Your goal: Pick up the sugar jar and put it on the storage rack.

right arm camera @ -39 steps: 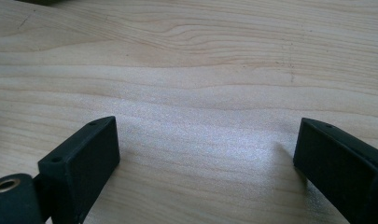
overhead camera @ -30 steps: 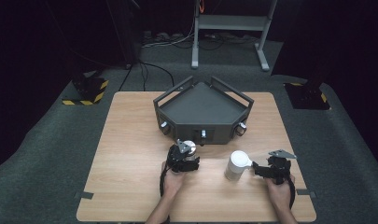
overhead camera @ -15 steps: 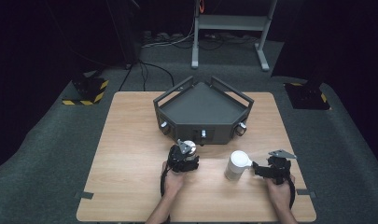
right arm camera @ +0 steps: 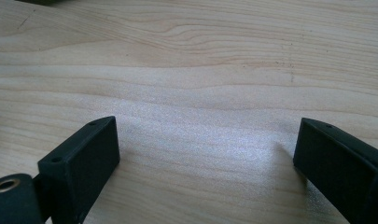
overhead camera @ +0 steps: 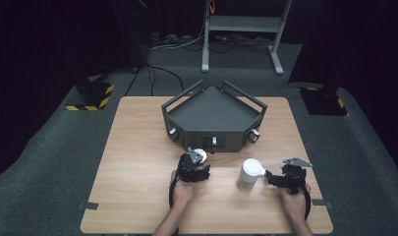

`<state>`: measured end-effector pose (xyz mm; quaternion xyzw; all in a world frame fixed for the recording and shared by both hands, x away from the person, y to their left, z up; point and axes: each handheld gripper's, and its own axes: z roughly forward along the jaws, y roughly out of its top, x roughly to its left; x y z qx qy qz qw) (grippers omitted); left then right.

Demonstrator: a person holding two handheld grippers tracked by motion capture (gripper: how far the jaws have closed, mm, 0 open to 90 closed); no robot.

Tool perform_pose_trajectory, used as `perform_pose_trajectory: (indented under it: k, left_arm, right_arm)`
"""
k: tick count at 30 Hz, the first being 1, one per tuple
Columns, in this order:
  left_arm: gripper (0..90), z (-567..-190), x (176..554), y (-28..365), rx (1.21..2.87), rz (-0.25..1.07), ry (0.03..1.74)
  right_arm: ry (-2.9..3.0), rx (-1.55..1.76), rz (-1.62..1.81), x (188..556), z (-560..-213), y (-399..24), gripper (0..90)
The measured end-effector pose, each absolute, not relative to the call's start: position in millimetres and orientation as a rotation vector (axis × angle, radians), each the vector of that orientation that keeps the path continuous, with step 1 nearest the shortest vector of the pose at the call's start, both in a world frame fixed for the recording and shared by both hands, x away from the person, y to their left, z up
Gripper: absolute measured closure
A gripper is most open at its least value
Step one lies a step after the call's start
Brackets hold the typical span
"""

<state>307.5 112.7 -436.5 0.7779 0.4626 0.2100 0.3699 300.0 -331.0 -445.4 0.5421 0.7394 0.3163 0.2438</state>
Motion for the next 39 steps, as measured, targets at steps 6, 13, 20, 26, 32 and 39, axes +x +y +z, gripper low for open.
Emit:
perform_pose_trajectory:
  k: [6, 13, 20, 26, 32, 39]
  left_arm:
    - [31.2, -425, 308, 115, 2.001, 0.542, 1.163]
    - [31.3, -410, 309, 119, 2.009, 0.54, 1.138]
    - [31.4, -396, 313, 124, 2.023, 0.526, 1.118]
    - [31.4, -378, 324, 132, 2.036, 0.482, 1.096]
    - [31.4, -360, 332, 138, 2.046, 0.467, 1.073]
    - [31.4, -339, 340, 146, 2.043, 0.45, 1.049]
  right_arm:
    - [2.019, 1.48, 0.864, 300, -445, -331, 6.6]
    - [2.019, 1.479, 0.864, 300, -446, -331, 6.6]
    - [2.019, 1.478, 0.864, 300, -446, -331, 6.6]
    - [2.019, 1.48, 0.864, 300, -445, -331, 6.6]
    - [2.019, 1.48, 0.864, 300, -446, -331, 6.6]
    - [2.019, 1.48, 0.864, 300, -445, -331, 6.6]
